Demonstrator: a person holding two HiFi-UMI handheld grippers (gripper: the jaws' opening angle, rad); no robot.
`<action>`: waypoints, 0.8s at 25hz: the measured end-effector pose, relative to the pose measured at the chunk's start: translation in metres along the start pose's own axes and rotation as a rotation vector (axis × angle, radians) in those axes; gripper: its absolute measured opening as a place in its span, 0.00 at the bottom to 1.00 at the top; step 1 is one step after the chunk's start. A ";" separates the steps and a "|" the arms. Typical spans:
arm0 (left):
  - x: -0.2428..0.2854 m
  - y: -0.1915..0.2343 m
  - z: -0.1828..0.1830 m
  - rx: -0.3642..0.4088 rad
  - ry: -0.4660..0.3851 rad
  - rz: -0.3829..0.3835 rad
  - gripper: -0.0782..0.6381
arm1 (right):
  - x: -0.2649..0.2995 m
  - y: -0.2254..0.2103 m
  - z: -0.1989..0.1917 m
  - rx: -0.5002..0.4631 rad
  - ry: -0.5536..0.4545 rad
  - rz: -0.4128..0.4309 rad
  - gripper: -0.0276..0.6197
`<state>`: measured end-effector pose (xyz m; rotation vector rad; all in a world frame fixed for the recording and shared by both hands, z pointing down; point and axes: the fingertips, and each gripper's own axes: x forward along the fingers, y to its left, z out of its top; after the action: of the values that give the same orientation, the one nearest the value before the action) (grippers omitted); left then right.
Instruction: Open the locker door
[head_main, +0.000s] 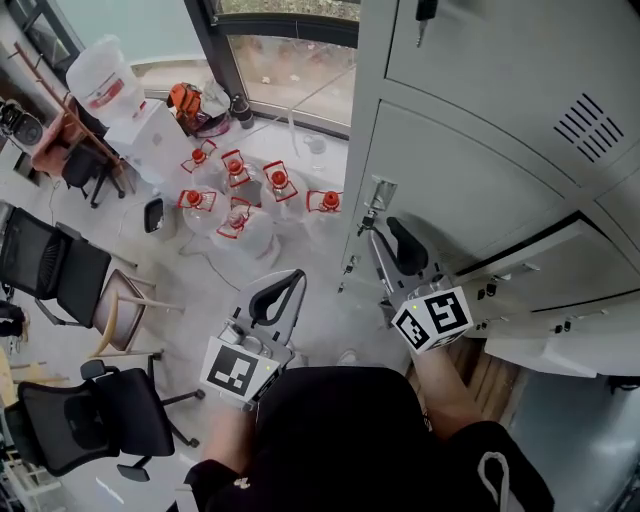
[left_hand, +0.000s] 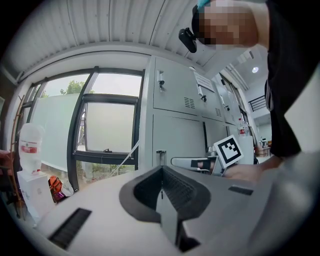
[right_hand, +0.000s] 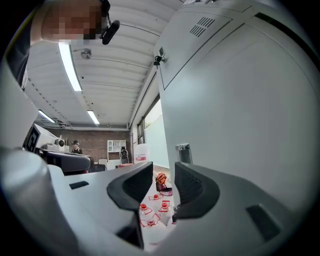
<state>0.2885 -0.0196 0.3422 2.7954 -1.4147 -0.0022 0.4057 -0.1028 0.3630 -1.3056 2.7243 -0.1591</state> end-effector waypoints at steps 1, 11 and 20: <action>-0.001 0.005 -0.001 -0.001 0.002 -0.002 0.14 | 0.005 -0.002 -0.001 -0.003 0.004 -0.016 0.25; -0.009 0.054 -0.004 -0.022 0.001 -0.029 0.14 | 0.046 -0.017 -0.015 -0.016 0.033 -0.154 0.34; -0.019 0.077 -0.016 -0.042 0.013 -0.051 0.14 | 0.063 -0.019 -0.016 -0.026 0.038 -0.228 0.34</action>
<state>0.2151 -0.0496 0.3583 2.7917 -1.3247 -0.0142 0.3786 -0.1630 0.3783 -1.6341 2.6086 -0.1701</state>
